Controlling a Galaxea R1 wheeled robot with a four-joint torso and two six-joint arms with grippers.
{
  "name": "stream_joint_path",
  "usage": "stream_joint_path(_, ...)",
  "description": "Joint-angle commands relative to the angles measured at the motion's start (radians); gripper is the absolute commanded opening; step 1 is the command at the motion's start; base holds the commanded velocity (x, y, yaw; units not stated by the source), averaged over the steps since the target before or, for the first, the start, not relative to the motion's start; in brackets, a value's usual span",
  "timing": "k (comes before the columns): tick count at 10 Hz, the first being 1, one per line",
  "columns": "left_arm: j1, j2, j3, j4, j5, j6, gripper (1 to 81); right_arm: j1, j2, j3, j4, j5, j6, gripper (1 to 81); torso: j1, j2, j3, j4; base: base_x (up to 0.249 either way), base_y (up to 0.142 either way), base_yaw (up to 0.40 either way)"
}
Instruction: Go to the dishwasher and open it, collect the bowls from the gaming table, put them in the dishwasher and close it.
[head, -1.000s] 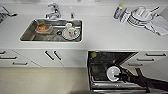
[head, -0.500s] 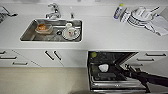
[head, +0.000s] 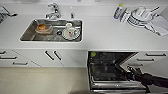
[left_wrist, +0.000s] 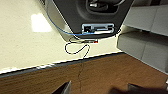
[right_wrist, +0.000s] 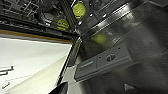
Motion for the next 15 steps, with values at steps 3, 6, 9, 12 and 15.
stream_joint_path(3,0.034,-0.007,-0.007,0.006,0.038,0.009,81.1,-0.232,-0.255,0.189,0.009,-0.118,-0.076,81.1,0.0,0.0,0.0,0.0,0.0,0.0,0.0)
stream_joint_path(6,0.029,0.006,-0.007,0.006,0.04,0.011,81.1,-0.433,-0.24,0.145,-0.001,-0.021,-0.134,81.1,0.064,-0.1,0.0,0.0,0.0,0.0,0.0)
stream_joint_path(9,0.026,0.006,-0.007,0.006,0.04,0.012,81.1,-0.579,-0.168,0.071,-0.028,0.066,-0.148,81.1,0.102,-0.163,0.0,0.0,0.0,0.0,0.0)
stream_joint_path(12,0.026,0.006,-0.007,0.006,0.04,0.012,81.1,-0.679,-0.084,-0.018,-0.064,0.116,-0.149,81.1,0.164,-0.264,0.0,0.0,0.0,0.0,0.0)
stream_joint_path(15,0.022,0.007,-0.007,0.006,0.04,0.012,81.1,-0.76,-0.013,-0.107,-0.086,0.171,-0.149,81.1,0.23,-0.369,0.001,0.0,0.0,0.0,0.0)
